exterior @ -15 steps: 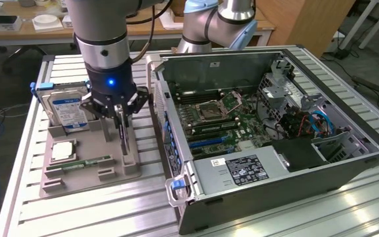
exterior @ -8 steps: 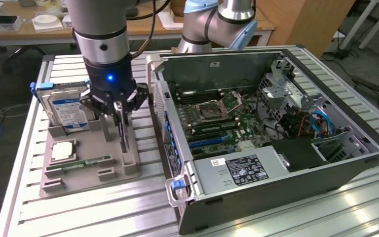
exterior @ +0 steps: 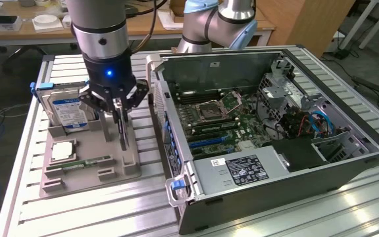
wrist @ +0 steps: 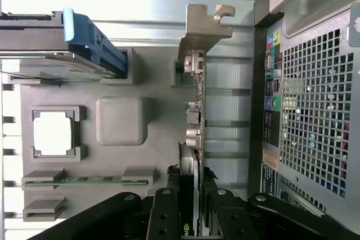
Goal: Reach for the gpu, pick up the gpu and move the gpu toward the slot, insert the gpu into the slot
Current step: 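Pick up the gpu and move the gpu toward the slot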
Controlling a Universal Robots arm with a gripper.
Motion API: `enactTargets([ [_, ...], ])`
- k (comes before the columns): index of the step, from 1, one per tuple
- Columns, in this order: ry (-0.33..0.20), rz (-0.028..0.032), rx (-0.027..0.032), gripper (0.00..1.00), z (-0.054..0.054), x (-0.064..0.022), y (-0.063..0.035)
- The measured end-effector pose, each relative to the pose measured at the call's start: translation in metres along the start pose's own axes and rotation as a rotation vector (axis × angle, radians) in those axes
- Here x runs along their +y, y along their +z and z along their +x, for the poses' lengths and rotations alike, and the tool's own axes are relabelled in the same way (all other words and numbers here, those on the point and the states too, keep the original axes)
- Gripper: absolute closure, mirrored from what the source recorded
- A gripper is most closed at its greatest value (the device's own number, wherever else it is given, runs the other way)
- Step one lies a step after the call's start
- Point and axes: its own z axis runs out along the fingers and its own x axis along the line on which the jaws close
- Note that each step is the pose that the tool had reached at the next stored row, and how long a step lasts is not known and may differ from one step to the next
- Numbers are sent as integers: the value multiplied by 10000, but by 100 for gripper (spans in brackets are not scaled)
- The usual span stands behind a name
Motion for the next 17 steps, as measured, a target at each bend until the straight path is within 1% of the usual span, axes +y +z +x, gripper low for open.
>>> enactTargets([
  [12,0,0,0,74,-3,4,-132],
  [17,0,0,1,74,-5,6,-201],
])
